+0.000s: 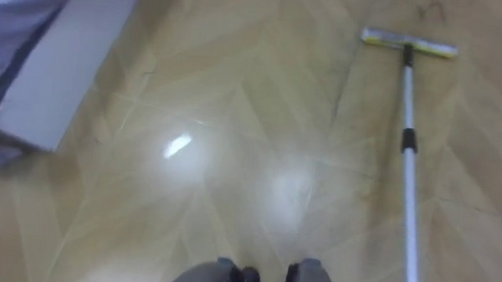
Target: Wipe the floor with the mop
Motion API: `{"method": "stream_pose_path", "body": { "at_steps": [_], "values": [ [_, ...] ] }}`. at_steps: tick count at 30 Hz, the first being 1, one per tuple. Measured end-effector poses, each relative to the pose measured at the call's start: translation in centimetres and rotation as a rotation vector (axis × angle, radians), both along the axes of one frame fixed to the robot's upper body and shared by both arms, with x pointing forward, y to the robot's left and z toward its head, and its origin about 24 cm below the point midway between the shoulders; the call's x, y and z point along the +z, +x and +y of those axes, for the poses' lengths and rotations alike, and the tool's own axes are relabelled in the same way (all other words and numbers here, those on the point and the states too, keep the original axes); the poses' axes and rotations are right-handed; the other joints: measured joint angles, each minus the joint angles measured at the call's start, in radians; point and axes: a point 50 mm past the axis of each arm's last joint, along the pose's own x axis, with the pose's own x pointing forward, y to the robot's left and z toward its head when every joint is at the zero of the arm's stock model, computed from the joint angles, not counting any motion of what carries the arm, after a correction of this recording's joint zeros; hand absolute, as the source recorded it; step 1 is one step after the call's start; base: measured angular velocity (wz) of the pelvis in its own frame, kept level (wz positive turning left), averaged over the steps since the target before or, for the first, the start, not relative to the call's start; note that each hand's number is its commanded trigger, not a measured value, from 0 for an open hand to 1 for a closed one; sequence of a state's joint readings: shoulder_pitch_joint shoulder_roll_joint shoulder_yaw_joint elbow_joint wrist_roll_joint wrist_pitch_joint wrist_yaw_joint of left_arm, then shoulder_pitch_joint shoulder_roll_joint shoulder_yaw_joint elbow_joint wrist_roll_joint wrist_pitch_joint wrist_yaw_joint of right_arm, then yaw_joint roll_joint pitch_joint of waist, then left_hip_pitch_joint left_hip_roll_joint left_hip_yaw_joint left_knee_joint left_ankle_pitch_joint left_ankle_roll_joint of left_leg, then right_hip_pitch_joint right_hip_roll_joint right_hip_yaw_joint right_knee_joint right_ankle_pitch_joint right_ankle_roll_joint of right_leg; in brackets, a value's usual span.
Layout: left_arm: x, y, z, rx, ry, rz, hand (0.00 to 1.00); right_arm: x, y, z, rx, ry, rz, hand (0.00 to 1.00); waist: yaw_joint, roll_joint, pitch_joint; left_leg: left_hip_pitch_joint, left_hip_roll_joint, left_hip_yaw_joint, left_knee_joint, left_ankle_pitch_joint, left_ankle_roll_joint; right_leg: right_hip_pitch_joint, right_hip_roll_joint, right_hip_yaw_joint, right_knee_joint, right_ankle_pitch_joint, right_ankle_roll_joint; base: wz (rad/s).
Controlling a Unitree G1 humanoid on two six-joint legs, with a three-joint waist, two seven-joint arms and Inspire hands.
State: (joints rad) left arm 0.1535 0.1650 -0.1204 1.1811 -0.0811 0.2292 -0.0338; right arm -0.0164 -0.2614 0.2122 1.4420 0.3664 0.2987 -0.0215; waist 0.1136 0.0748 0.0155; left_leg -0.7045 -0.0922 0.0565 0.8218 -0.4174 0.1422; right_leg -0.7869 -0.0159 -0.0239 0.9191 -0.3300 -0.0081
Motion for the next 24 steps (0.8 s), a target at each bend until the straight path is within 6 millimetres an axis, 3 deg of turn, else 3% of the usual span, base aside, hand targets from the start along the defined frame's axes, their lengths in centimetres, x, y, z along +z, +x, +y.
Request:
{"method": "stream_pose_path", "body": {
  "at_steps": [2,4,5,6,8,11,13,16,18,20,21,22,23,24],
  "values": [
    [-0.1,0.2,-0.6,0.006,-0.006,-0.004,0.00,-0.4,-0.4,1.1,0.001,0.016,0.014,1.00,-0.028,0.003,0.0022,-0.002,-0.026,-0.039,0.025,-0.012,-0.009,0.017,-0.008,-0.009,0.001,-0.033,-0.014,-0.20],
    [-0.2,0.6,-1.0,0.004,-0.013,-0.015,0.00,-0.5,0.1,1.5,0.014,0.017,0.014,1.00,-0.030,-0.002,0.0051,-0.001,-0.039,-0.040,0.065,-0.040,-0.012,0.029,-0.015,-0.010,0.022,-0.086,-0.023,-0.09],
    [-0.2,0.8,-1.1,0.007,-0.016,-0.020,0.00,-0.3,0.5,1.3,0.017,0.007,0.012,1.00,-0.031,-0.008,0.0102,-0.003,-0.048,-0.040,0.098,-0.056,-0.010,0.027,-0.019,-0.010,0.051,-0.118,-0.027,0.10],
    [-0.2,0.8,-1.0,0.019,-0.012,-0.022,0.00,-0.2,1.2,0.9,0.016,-0.011,0.004,1.00,-0.029,-0.010,0.0098,-0.002,-0.056,-0.042,0.124,-0.069,-0.011,0.028,-0.029,-0.011,0.081,-0.144,-0.031,0.18],
    [-0.1,0.8,-0.9,0.015,-0.005,-0.020,0.00,0.4,3.2,-0.3,0.020,-0.047,-0.037,1.00,-0.024,-0.019,0.0125,-0.001,-0.065,-0.039,0.137,-0.071,-0.009,0.028,-0.046,-0.013,0.107,-0.160,-0.031,0.27],
    [0.1,0.2,0.4,0.033,0.030,-0.010,0.00,2.1,8.4,-2.3,0.020,-0.110,-0.171,1.00,0.004,-0.040,0.0105,-0.018,-0.057,-0.032,0.132,-0.058,-0.013,0.009,-0.051,-0.021,0.102,-0.138,-0.039,0.06],
    [0.5,-0.3,2.0,0.051,0.082,-0.004,0.00,3.8,12.4,-3.4,0.032,-0.138,-0.282,1.00,0.026,-0.047,0.0056,-0.034,-0.035,-0.035,0.128,-0.044,-0.020,0.003,-0.032,-0.034,0.073,-0.113,-0.046,0.03],
    [0.8,-1.2,3.1,0.051,0.111,0.027,0.00,4.7,15.2,-3.0,0.022,-0.101,-0.407,1.00,0.020,-0.067,0.0005,-0.029,-0.021,-0.020,0.093,-0.012,-0.021,0.023,-0.022,-0.031,0.028,-0.094,-0.047,0.34],
    [0.8,-0.7,3.1,0.048,0.104,0.017,0.00,4.5,15.0,-2.7,-0.036,-0.051,-0.434,1.00,0.014,-0.071,0.0011,0.000,-0.004,0.010,0.033,0.007,-0.005,0.046,-0.001,-0.004,-0.023,-0.077,-0.032,0.67],
    [0.7,-0.3,2.8,0.055,0.092,0.007,0.00,3.6,13.3,-2.3,-0.096,-0.007,-0.411,1.00,0.020,-0.072,-0.0005,0.042,0.029,0.048,-0.028,0.019,-0.001,0.100,0.015,0.015,-0.056,-0.059,-0.015,0.62],
    [0.5,0.1,2.4,0.034,0.090,0.011,0.00,2.8,11.1,-2.3,-0.140,0.013,-0.368,1.00,0.018,-0.069,0.0006,0.076,0.047,0.091,-0.048,0.019,0.001,0.126,-0.012,0.006,0.056,-0.060,-0.001,0.89],
    [0.5,1.0,2.0,0.004,0.084,-0.004,0.00,2.0,8.0,-2.4,-0.188,0.016,-0.299,1.00,0.023,-0.072,-0.0062,0.101,0.045,0.116,-0.065,0.019,0.002,0.149,-0.055,-0.001,0.127,-0.045,0.017,0.84],
    [0.4,1.4,1.8,-0.012,0.081,-0.017,0.00,1.7,6.7,-2.4,-0.203,0.014,-0.265,1.00,0.034,-0.077,-0.0090,0.107,0.046,0.128,-0.068,0.019,0.002,0.152,-0.067,0.008,0.131,-0.039,0.025,0.46],
    [0.3,1.7,1.3,-0.024,0.070,-0.030,0.00,1.5,5.3,-2.4,-0.206,0.004,-0.213,1.00,0.034,-0.070,-0.0044,0.111,0.049,0.134,-0.065,0.019,0.001,0.150,-0.069,0.010,0.121,-0.033,0.034,-0.03]
  ]
}}
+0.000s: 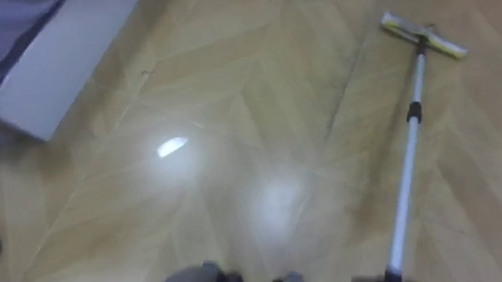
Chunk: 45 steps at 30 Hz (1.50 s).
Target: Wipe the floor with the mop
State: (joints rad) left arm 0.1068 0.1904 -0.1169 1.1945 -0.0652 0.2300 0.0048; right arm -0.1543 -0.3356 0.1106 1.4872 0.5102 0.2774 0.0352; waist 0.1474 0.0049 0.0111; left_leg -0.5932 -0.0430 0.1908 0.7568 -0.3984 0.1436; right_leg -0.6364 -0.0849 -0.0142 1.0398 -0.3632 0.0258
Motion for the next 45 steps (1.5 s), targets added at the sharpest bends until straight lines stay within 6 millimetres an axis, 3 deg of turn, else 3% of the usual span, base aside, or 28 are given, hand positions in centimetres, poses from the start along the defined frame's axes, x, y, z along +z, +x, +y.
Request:
{"method": "stream_pose_path", "body": {
  "at_steps": [2,3,4,6,7,8,9,11,14,16,17,18,19,22,24,27,32,35,36,38,39,42,45],
  "values": [
    [-0.2,0.6,-0.9,-0.002,-0.022,-0.009,0.00,-0.1,-1.5,-0.3,0.032,-0.026,0.057,1.00,-0.008,0.028,0.0069,-0.004,0.014,0.007,-0.002,-0.005,0.001,-0.016,0.014,0.001,0.003,0.030,0.010,-0.44],
    [-0.2,0.6,-1.1,0.002,-0.027,-0.003,0.00,-0.3,-2.4,-0.2,0.061,-0.044,0.100,1.00,-0.007,0.043,0.0056,-0.007,0.020,0.006,-0.008,-0.011,0.001,-0.042,0.026,0.012,0.018,0.058,0.022,-0.95],
    [-0.3,0.8,-1.3,0.000,-0.028,-0.013,0.00,-0.5,-3.0,0.2,0.092,-0.061,0.137,1.00,-0.009,0.060,0.0096,-0.006,0.023,-0.014,-0.008,-0.016,0.003,-0.065,0.036,0.012,0.020,0.066,0.021,-1.02],
    [-0.4,0.7,-1.8,0.008,-0.030,-0.015,0.00,-0.8,-3.3,1.0,0.131,-0.067,0.162,1.00,-0.009,0.076,0.0102,-0.006,0.012,-0.052,-0.018,-0.015,0.001,-0.102,0.037,0.010,-0.103,0.042,0.014,-1.13],
    [-0.4,0.7,-1.9,0.009,-0.031,-0.013,0.00,-0.9,-3.4,1.3,0.142,-0.066,0.169,1.00,-0.017,0.081,0.0092,-0.005,0.010,-0.063,-0.018,-0.014,-0.001,-0.099,0.037,0.009,-0.164,0.042,0.014,-0.91],
    [-0.4,0.6,-1.8,0.019,-0.022,-0.012,0.00,-1.3,-3.8,2.2,0.162,-0.055,0.186,1.00,-0.040,0.078,0.0102,0.000,-0.002,-0.076,-0.023,-0.014,-0.005,-0.087,0.030,0.005,-0.274,0.078,0.014,-0.39],
    [-0.4,0.9,-2.0,0.018,-0.018,-0.017,0.00,-1.6,-3.9,2.9,0.176,-0.043,0.194,1.00,-0.063,0.076,0.0136,0.002,-0.016,-0.098,-0.025,-0.017,-0.015,-0.079,0.022,-0.005,-0.295,0.098,-0.006,-0.30],
    [-0.4,1.0,-2.2,0.018,-0.026,-0.023,0.00,-1.6,-3.8,3.3,0.182,-0.034,0.208,1.00,-0.068,0.082,0.0091,0.006,-0.017,-0.117,-0.035,-0.016,-0.026,-0.072,0.031,-0.009,-0.313,0.099,-0.017,-0.20],
    [-0.4,0.8,-2.0,0.043,-0.030,-0.020,0.00,-0.9,-1.1,2.3,0.188,-0.063,0.184,1.00,-0.054,0.079,0.0109,0.012,-0.015,-0.125,-0.038,-0.016,-0.034,-0.070,0.035,-0.016,-0.315,0.099,-0.025,-0.04],
    [-0.3,0.6,-1.4,0.072,-0.024,-0.020,0.00,0.3,2.6,1.0,0.185,-0.106,0.097,1.00,-0.038,0.074,0.0136,0.015,-0.016,-0.132,-0.034,-0.013,-0.038,-0.069,0.033,-0.022,-0.313,0.100,-0.027,0.09],
    [-0.3,0.7,-1.2,0.072,-0.019,-0.021,0.00,0.6,3.5,0.7,0.184,-0.114,0.071,1.00,-0.031,0.073,0.0135,0.016,-0.018,-0.137,-0.033,-0.013,-0.039,-0.067,0.032,-0.023,-0.310,0.100,-0.028,0.16],
    [-0.1,0.5,-0.7,0.072,-0.009,-0.018,0.00,1.1,4.7,0.2,0.179,-0.119,0.031,1.00,-0.019,0.063,0.0177,0.021,-0.017,-0.142,-0.031,-0.012,-0.040,-0.059,0.031,-0.032,-0.310,0.099,-0.030,0.14],
    [0.0,0.1,0.0,0.074,0.004,-0.009,0.00,1.7,6.1,0.0,0.180,-0.115,-0.016,1.00,0.000,0.054,0.0154,0.031,-0.014,-0.146,-0.029,-0.013,-0.042,-0.047,0.031,-0.039,-0.312,0.096,-0.035,0.17],
    [0.2,-1.1,1.2,0.070,0.021,0.022,0.00,2.3,7.7,-0.2,0.164,-0.084,-0.096,1.00,0.004,0.040,0.0154,0.046,-0.010,-0.162,-0.015,-0.016,-0.049,-0.013,0.024,-0.073,-0.313,0.085,-0.040,0.33],
    [0.4,-1.9,1.7,0.075,0.029,0.045,0.00,2.4,8.2,-0.2,0.157,-0.065,-0.139,1.00,0.019,0.019,0.0156,0.062,-0.005,-0.162,-0.021,-0.016,-0.051,0.008,0.021,-0.090,-0.317,0.083,-0.041,0.30],
    [0.2,-2.9,1.3,0.074,0.011,0.069,0.00,1.9,6.8,-0.3,0.147,-0.046,-0.122,1.00,0.025,0.018,0.0152,0.117,-0.001,-0.162,-0.051,-0.015,-0.052,0.068,0.018,-0.102,-0.347,0.084,-0.040,0.09],
    [0.2,-2.9,1.0,0.085,0.010,0.063,0.00,0.0,2.2,0.8,0.111,0.003,-0.043,1.00,0.013,0.025,0.0121,0.256,0.014,-0.161,-0.207,0.040,-0.058,0.216,0.038,-0.115,-0.517,0.147,-0.041,-0.04],
    [0.1,-3.2,0.7,0.090,0.023,0.070,0.00,-1.1,-1.0,2.2,0.096,0.038,0.009,1.00,-0.010,0.023,0.0075,0.369,0.015,-0.160,-0.334,0.080,-0.063,0.326,0.050,-0.115,-0.621,0.174,-0.039,0.01],
    [0.0,-3.3,0.5,0.099,0.020,0.071,0.00,-1.5,-2.5,2.7,0.088,0.052,0.030,1.00,-0.021,0.030,-0.0030,0.407,0.019,-0.163,-0.378,0.094,-0.067,0.369,0.056,-0.125,-0.664,0.188,-0.040,0.07],
    [0.0,-3.3,0.3,0.132,0.014,0.063,0.00,-1.8,-4.1,3.2,0.077,0.067,0.062,1.00,-0.037,0.033,-0.0063,0.453,0.021,-0.161,-0.421,0.108,-0.071,0.411,0.059,-0.130,-0.695,0.192,-0.039,0.11],
    [-0.1,-3.4,0.2,0.153,0.014,0.060,0.00,-1.9,-5.0,3.4,0.074,0.075,0.075,1.00,-0.045,0.028,-0.0044,0.478,0.022,-0.161,-0.436,0.108,-0.072,0.431,0.060,-0.132,-0.699,0.190,-0.039,0.03],
    [0.0,-3.4,0.2,0.177,0.022,0.047,0.00,-2.0,-5.5,3.7,0.081,0.087,0.077,1.00,-0.056,0.025,-0.0055,0.526,0.026,-0.154,-0.456,0.109,-0.073,0.472,0.066,-0.131,-0.718,0.184,-0.038,-0.04],
    [0.0,-3.5,0.5,0.193,0.037,0.050,0.00,-2.1,-5.0,4.1,0.105,0.105,0.066,1.00,-0.054,0.009,-0.0015,0.571,0.031,-0.137,-0.481,0.112,-0.076,0.504,0.071,-0.128,-0.734,0.185,-0.039,-0.12]
  ]
}}
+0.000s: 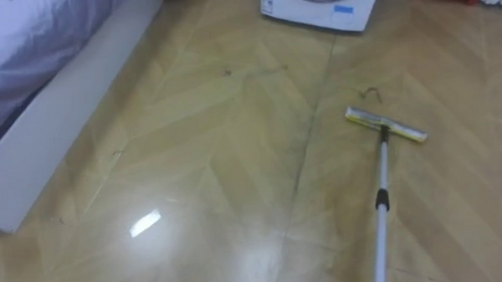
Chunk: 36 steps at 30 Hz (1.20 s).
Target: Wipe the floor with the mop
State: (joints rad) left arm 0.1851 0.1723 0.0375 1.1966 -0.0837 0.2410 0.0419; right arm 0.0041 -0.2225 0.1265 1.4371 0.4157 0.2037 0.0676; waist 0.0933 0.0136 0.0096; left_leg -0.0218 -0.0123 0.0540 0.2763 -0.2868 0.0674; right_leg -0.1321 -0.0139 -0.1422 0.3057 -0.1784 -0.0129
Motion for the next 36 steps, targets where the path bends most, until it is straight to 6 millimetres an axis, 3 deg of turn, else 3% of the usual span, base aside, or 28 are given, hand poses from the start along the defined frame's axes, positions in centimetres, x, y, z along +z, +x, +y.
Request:
{"method": "stream_pose_path", "body": {
  "at_steps": [5,7,12,16,20,23,27,31,34,36],
  "values": [
    [0.2,-0.3,0.6,0.028,0.017,0.000,0.00,0.2,2.5,-0.1,0.067,-0.002,-0.014,1.00,-0.003,-0.032,-0.0011,0.032,0.001,-0.001,-0.011,0.003,0.000,0.033,-0.002,-0.013,-0.008,0.001,-0.001,-0.05],
    [0.2,-0.2,0.9,0.031,0.035,-0.004,0.00,0.7,4.7,-0.6,0.101,-0.019,-0.039,1.00,-0.001,-0.050,0.0033,0.045,0.001,-0.001,-0.012,0.003,0.000,0.050,0.000,-0.013,-0.014,0.005,0.000,0.02],
    [0.4,0.0,1.0,0.035,0.041,-0.010,0.00,2.0,9.4,-1.2,0.125,-0.037,-0.118,1.00,0.000,-0.059,0.0024,0.074,0.001,-0.009,-0.022,0.003,0.000,0.082,-0.001,-0.027,-0.019,0.010,0.000,0.05],
    [0.5,0.3,1.2,0.039,0.046,-0.032,0.00,2.5,10.2,-1.7,0.088,-0.038,-0.153,1.00,0.025,-0.060,0.0022,0.086,0.002,-0.021,-0.022,0.003,0.000,0.095,-0.002,-0.043,-0.027,0.010,0.000,0.09],
    [0.6,0.1,1.5,0.020,0.067,-0.021,0.00,2.6,10.9,-1.5,0.088,-0.025,-0.180,1.00,0.027,-0.065,0.0021,0.090,0.001,-0.025,-0.023,0.007,-0.001,0.102,-0.001,-0.046,-0.033,0.010,0.000,0.04],
    [0.6,0.3,1.4,-0.045,0.078,-0.013,0.00,2.3,10.1,-1.3,0.093,-0.022,-0.169,1.00,0.021,-0.063,0.0025,0.105,0.001,-0.027,-0.024,0.007,-0.001,0.134,-0.002,-0.054,-0.051,0.007,0.003,0.13],
    [0.6,1.2,1.4,-0.079,0.104,-0.030,0.00,0.8,6.2,-0.1,0.115,-0.010,-0.104,1.00,0.022,-0.068,-0.0005,0.120,0.006,-0.026,-0.043,0.007,-0.001,0.160,0.000,-0.080,-0.071,0.008,0.005,0.18],
    [0.5,0.9,1.1,-0.093,0.102,-0.008,0.00,-0.2,1.8,1.0,0.099,0.016,-0.021,1.00,0.020,-0.052,-0.0015,0.156,0.010,-0.027,-0.073,0.006,-0.002,0.193,0.008,-0.077,-0.089,0.009,0.004,-0.01],
    [0.4,0.7,0.7,-0.097,0.096,0.008,0.00,-0.4,0.5,1.5,0.095,0.022,-0.010,1.00,0.006,-0.045,-0.0011,0.155,0.010,-0.030,-0.073,0.006,-0.002,0.197,0.008,-0.080,-0.098,0.009,0.005,0.00],
    [0.3,0.7,0.1,-0.100,0.090,0.012,0.00,-0.5,-0.3,1.7,0.092,0.018,-0.008,1.00,-0.010,-0.036,-0.0049,0.155,0.010,-0.029,-0.075,0.006,-0.002,0.197,0.009,-0.079,-0.101,0.009,0.005,0.00]
  ]
}}
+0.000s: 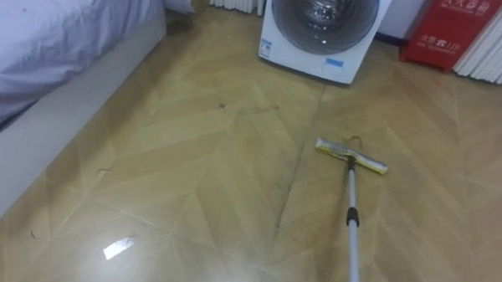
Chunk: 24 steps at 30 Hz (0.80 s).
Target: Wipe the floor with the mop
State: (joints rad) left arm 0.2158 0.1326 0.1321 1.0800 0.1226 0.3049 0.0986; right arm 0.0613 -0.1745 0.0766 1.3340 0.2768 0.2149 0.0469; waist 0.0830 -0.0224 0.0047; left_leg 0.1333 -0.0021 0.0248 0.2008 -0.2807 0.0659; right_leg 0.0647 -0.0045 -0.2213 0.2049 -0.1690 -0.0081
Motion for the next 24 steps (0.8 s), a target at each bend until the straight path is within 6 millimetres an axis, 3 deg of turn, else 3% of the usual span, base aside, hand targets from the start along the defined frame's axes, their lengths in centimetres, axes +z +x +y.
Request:
{"method": "stream_pose_path", "body": {
  "at_steps": [5,12,18,24],
  "values": [
    [0.0,0.1,0.0,0.020,-0.001,-0.013,0.00,0.0,-1.4,0.0,0.003,-0.006,0.013,1.00,-0.008,0.008,-0.0042,0.003,0.003,-0.001,0.003,0.001,-0.001,0.001,0.005,0.003,-0.002,0.000,0.000,0.00],
    [-0.1,-0.5,-0.2,0.024,-0.010,-0.001,0.00,-0.1,-2.9,0.1,0.014,-0.004,0.047,1.00,-0.012,0.011,-0.0030,0.009,0.004,0.005,-0.004,-0.001,-0.004,0.001,0.007,0.010,0.001,-0.001,-0.001,-0.03],
    [-0.1,-0.7,-0.4,0.027,-0.030,0.005,0.00,-0.1,-3.2,0.2,0.031,-0.001,0.071,1.00,-0.025,0.007,-0.0016,0.011,0.004,0.006,-0.003,-0.001,-0.004,0.000,0.007,0.012,0.001,-0.001,-0.002,-0.01],
    [-0.1,-0.8,-0.5,0.001,-0.046,0.016,0.00,-0.1,-3.2,0.3,0.046,0.004,0.081,1.00,-0.023,-0.001,-0.0053,0.016,0.004,0.018,-0.002,-0.001,-0.004,-0.011,0.008,0.025,0.007,-0.001,-0.002,-0.08]
  ]
}}
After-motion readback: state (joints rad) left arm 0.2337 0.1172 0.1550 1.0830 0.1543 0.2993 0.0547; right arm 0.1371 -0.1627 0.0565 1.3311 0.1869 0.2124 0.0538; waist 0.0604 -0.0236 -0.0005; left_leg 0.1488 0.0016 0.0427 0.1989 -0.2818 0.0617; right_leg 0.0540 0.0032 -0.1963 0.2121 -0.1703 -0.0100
